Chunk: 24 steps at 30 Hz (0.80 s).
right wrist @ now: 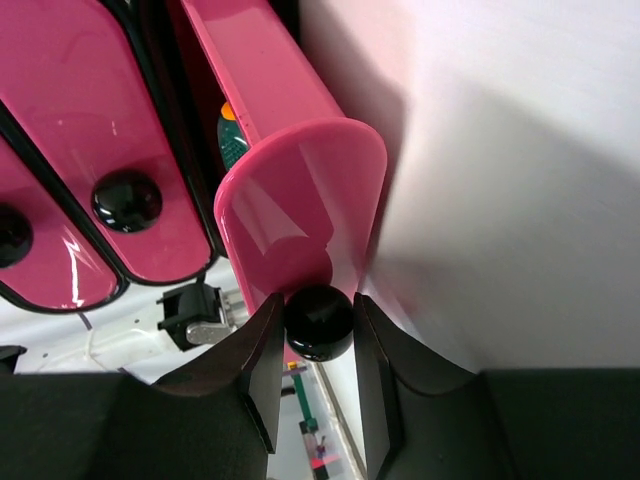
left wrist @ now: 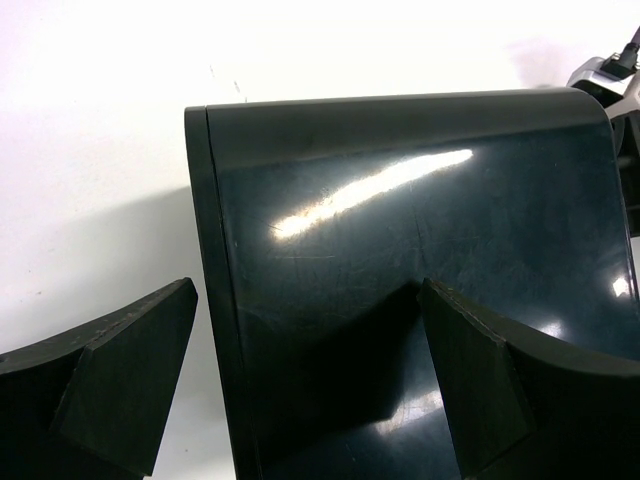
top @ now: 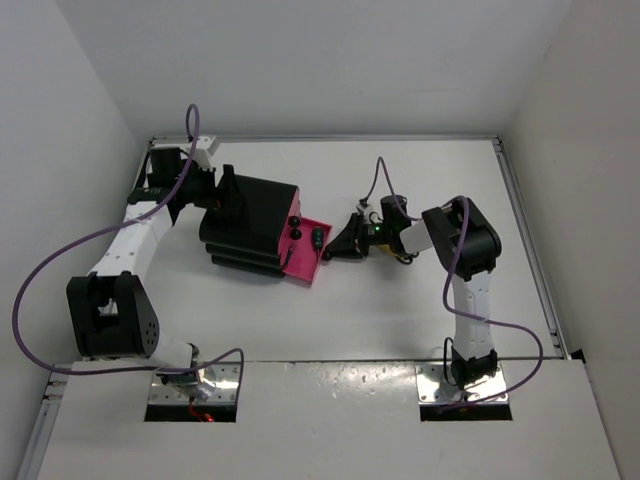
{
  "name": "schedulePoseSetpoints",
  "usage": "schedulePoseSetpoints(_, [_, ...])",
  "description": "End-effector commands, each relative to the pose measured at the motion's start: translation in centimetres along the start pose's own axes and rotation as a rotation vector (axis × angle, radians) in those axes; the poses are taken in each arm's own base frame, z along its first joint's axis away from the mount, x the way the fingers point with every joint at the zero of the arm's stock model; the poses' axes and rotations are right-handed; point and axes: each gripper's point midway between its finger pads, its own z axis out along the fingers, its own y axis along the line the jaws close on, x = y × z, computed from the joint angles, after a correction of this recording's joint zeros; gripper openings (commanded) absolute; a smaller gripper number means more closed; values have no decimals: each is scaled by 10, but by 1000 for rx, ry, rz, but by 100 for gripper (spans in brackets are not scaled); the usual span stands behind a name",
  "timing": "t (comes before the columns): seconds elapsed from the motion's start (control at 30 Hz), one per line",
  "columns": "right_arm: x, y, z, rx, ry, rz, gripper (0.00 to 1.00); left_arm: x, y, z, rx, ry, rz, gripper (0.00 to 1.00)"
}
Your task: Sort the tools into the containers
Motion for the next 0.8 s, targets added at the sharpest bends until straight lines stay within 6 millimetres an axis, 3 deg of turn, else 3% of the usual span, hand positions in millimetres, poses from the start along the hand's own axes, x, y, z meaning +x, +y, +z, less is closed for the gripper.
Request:
schedulePoseSetpoints(0.0, [-7, 29, 14, -77, -3, -71, 32, 96, 12, 5, -56, 320, -46, 100])
schedulePoseSetpoints(0.13, [-11, 43, 23, -103, -5, -84, 32, 96, 12, 5, -56, 320, -46, 99])
schedulePoseSetpoints(0.3, [-13, 44, 35, -108, 2, -92, 32, 102, 13, 6, -54, 337, -53, 97])
schedulePoseSetpoints(0.37, [-15, 35, 39, -99, 7, -70, 32, 102, 13, 6, -53, 337, -44, 97])
schedulePoseSetpoints(0.53, [-24, 40, 53, -119, -4, -84, 32, 104, 12, 8, -43, 344, -49, 97])
schedulePoseSetpoints(0.77, [-23, 46, 74, -144, 4, -74, 32, 107, 13, 10, -42, 352, -53, 97])
